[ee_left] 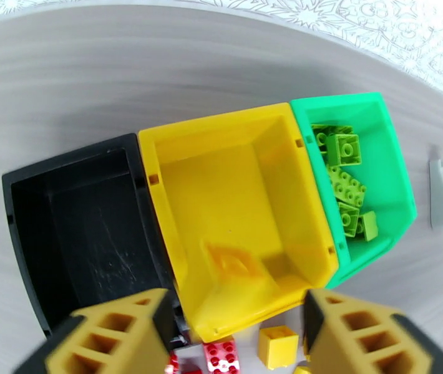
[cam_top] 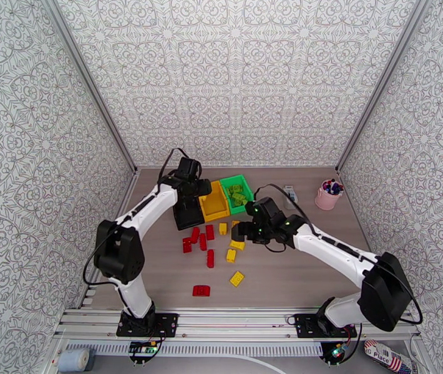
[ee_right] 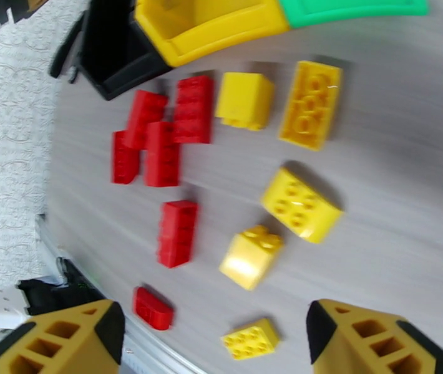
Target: Sort the legos into containers by color
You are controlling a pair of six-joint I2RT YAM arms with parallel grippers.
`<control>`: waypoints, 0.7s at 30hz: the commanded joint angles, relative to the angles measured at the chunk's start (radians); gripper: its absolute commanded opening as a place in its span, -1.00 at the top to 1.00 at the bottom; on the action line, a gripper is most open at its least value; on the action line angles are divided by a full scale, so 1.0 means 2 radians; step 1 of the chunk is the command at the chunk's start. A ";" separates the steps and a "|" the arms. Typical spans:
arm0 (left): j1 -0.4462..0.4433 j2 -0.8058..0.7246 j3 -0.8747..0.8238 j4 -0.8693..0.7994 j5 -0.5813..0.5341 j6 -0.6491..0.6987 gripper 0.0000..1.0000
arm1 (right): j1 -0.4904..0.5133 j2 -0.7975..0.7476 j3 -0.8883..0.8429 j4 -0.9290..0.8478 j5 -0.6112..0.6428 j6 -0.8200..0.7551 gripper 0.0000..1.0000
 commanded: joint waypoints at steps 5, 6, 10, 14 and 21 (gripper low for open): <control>-0.011 -0.035 0.000 -0.014 -0.006 0.012 -0.38 | -0.021 -0.043 0.004 -0.068 0.055 -0.039 -0.73; -0.014 -0.044 -0.007 -0.014 -0.009 0.012 -0.38 | -0.023 -0.043 0.001 -0.068 0.056 -0.039 -0.72; -0.027 -0.078 -0.039 -0.016 -0.023 0.013 -0.38 | -0.029 -0.039 -0.008 -0.068 0.061 -0.039 -0.71; -0.045 -0.112 -0.071 -0.021 -0.037 0.008 -0.39 | -0.035 -0.038 -0.016 -0.060 0.066 -0.037 -0.70; -0.101 -0.138 -0.125 -0.031 -0.068 -0.012 -0.39 | -0.050 -0.028 -0.025 -0.050 0.071 -0.029 -0.68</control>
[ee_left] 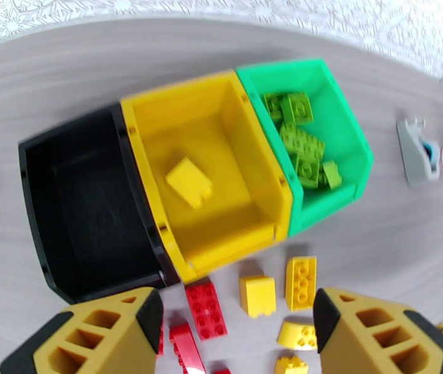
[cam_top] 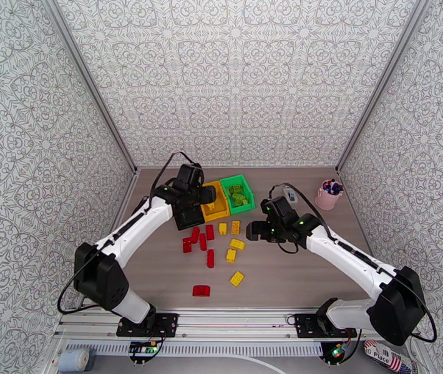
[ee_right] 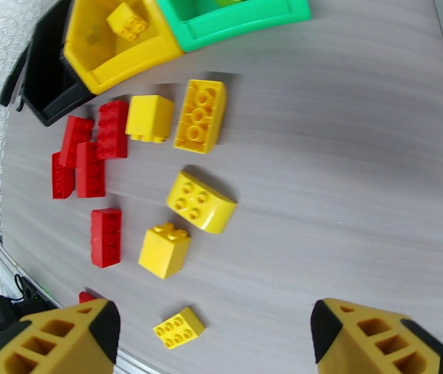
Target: Sort the legos into containers by color
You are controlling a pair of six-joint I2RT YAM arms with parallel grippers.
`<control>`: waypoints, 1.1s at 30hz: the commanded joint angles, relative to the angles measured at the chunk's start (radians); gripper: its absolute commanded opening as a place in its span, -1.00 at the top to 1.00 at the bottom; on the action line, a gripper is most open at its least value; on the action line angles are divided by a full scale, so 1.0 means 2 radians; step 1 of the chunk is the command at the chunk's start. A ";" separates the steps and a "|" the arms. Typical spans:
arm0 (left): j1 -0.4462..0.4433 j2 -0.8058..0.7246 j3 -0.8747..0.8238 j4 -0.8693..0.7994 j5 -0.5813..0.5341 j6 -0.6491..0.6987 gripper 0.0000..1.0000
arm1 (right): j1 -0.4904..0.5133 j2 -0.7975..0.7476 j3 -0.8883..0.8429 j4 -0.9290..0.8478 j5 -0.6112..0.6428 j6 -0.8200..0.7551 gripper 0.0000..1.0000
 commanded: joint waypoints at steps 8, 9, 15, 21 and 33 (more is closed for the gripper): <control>-0.095 0.014 -0.065 -0.016 -0.044 -0.045 -0.39 | -0.024 0.011 -0.049 0.034 0.000 0.016 -0.66; -0.102 0.018 -0.067 -0.016 -0.046 -0.050 -0.39 | -0.025 0.011 -0.054 0.036 -0.001 0.018 -0.66; -0.126 0.052 -0.080 -0.003 -0.048 -0.074 -0.39 | -0.028 0.011 -0.083 0.051 -0.005 0.029 -0.64; -0.121 0.097 -0.068 0.001 -0.041 -0.069 -0.37 | -0.028 0.011 -0.098 0.059 -0.011 0.033 -0.62; -0.097 0.156 -0.035 0.006 -0.034 -0.041 -0.26 | -0.028 0.016 -0.091 0.059 -0.016 0.035 -0.61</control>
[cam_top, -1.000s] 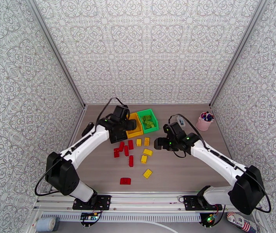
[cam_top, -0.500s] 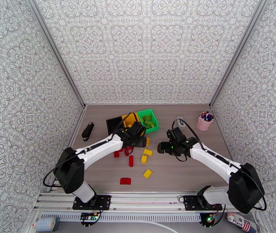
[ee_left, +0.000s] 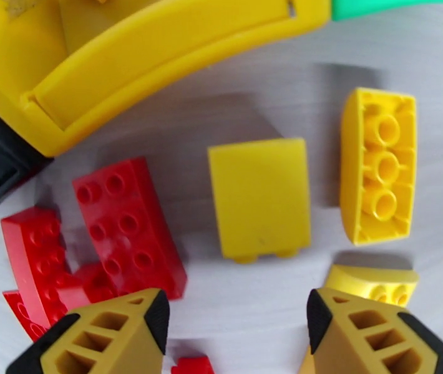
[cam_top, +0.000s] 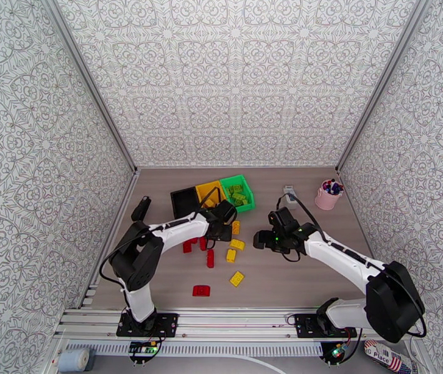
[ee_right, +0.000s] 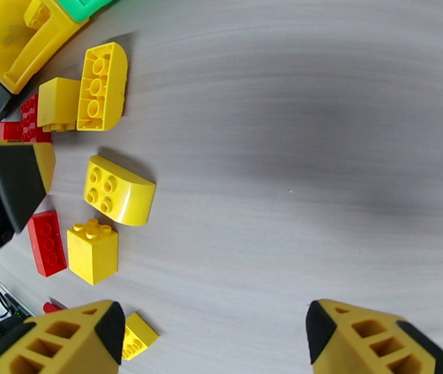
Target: Sort the legos into containers by color
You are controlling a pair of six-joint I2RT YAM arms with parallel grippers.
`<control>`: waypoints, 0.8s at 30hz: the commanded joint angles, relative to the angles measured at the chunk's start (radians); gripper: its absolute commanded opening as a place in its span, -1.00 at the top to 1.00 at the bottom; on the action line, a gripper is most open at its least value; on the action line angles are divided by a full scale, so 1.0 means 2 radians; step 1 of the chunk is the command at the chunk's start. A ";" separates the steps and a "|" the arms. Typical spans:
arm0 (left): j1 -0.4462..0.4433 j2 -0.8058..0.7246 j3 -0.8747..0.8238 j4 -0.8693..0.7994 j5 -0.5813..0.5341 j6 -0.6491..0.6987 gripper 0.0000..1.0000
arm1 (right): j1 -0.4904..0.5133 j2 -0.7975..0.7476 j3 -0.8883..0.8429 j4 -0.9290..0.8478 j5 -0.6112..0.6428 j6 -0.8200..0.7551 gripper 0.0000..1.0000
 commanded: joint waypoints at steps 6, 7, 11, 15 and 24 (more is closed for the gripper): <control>0.007 0.038 0.042 0.011 0.005 0.025 -0.23 | -0.003 0.016 0.008 0.009 -0.011 0.004 -0.60; 0.008 0.043 0.045 0.010 0.005 0.026 -0.22 | -0.003 0.017 0.008 0.009 -0.011 0.004 -0.60; 0.016 0.059 0.056 0.009 0.006 0.029 -0.14 | -0.003 0.018 0.013 0.008 -0.012 0.004 -0.59; 0.019 0.068 0.067 0.010 0.008 0.035 -0.04 | -0.003 0.016 0.012 0.008 -0.011 0.005 -0.59; 0.017 0.068 0.075 0.003 0.015 0.041 0.41 | -0.003 0.017 0.018 0.010 -0.022 0.003 -0.52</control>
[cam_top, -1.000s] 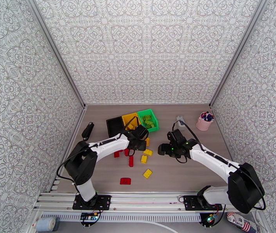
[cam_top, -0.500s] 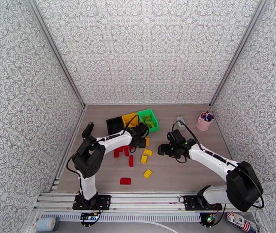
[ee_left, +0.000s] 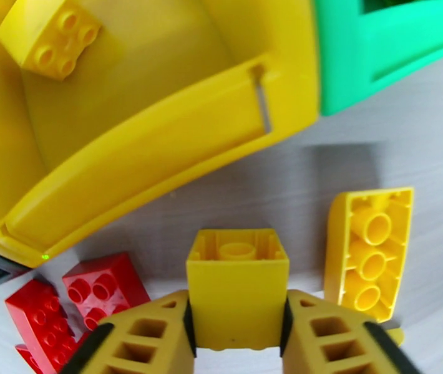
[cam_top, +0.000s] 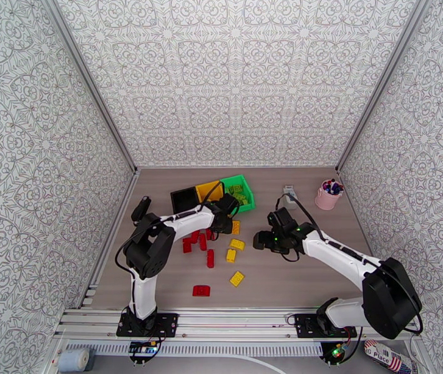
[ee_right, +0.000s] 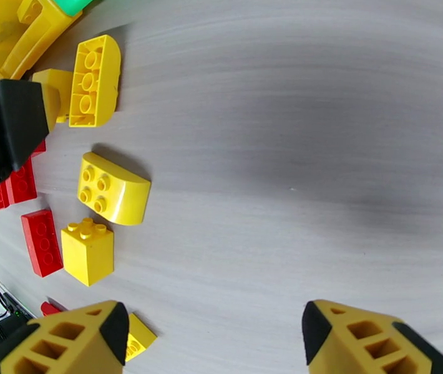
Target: Sort the legos into containers by color
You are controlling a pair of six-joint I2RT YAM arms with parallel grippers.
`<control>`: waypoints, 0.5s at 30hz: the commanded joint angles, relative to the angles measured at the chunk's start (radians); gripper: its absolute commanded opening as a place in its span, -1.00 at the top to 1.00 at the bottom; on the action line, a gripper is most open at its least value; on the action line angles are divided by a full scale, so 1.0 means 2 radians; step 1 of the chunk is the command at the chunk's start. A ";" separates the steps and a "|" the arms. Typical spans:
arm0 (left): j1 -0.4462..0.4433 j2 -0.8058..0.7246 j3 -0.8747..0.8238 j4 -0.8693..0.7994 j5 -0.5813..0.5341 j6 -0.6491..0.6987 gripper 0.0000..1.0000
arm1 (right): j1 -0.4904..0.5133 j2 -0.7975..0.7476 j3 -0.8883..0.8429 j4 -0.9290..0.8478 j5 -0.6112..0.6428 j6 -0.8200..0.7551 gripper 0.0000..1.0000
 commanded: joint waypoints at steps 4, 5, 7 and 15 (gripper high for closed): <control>-0.001 -0.024 -0.004 -0.004 0.013 0.003 0.46 | -0.003 0.004 0.021 0.017 -0.032 0.000 -0.51; -0.001 -0.034 -0.008 -0.004 0.015 0.001 0.46 | -0.003 0.005 0.021 0.025 -0.041 0.001 -0.51; -0.001 -0.052 -0.014 -0.004 0.016 0.000 0.47 | -0.003 0.011 0.021 0.046 -0.064 0.006 -0.51; 0.020 -0.116 -0.010 -0.018 0.019 0.004 0.47 | 0.002 0.073 0.054 0.167 -0.175 0.054 -0.47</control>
